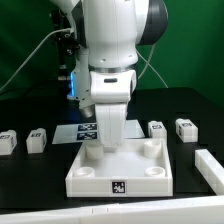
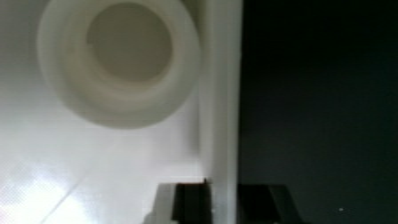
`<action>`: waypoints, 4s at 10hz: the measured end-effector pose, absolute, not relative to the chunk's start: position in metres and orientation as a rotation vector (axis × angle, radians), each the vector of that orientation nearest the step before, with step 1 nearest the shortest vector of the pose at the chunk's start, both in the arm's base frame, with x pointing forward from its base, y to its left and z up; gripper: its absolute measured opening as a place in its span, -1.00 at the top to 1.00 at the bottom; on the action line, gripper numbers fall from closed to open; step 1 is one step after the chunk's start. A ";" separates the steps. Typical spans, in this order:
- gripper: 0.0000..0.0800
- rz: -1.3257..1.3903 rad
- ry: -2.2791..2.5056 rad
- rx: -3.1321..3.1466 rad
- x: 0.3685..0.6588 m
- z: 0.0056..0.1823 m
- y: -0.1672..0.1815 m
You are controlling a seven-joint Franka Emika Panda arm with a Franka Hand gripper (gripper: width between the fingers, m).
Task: Assemble one leg
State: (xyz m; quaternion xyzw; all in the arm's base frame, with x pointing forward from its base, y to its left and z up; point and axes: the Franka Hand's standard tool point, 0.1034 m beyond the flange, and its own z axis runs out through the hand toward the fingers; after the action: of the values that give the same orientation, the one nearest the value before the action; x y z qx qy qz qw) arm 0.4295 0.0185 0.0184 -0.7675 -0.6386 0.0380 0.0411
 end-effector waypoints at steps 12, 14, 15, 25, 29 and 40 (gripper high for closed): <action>0.85 0.029 -2.076 -2.254 0.464 0.023 0.057; 0.85 0.024 -2.065 -2.260 0.473 0.019 0.058; 0.85 0.033 -2.039 -2.279 0.479 0.019 0.058; 0.84 0.036 -1.976 -2.397 0.481 0.019 0.058; 0.85 -0.041 -2.073 -2.340 0.484 0.019 0.058; 0.37 0.048 -2.082 -2.319 0.490 0.018 0.058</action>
Offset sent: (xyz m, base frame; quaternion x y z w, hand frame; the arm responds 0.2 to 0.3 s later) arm 0.0000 0.0000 0.0000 0.0000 0.0000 0.0000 1.0000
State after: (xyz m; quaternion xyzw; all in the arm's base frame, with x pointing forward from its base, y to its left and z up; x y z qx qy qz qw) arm 0.4903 0.0582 0.0182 -0.7440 -0.6679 0.0153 0.0123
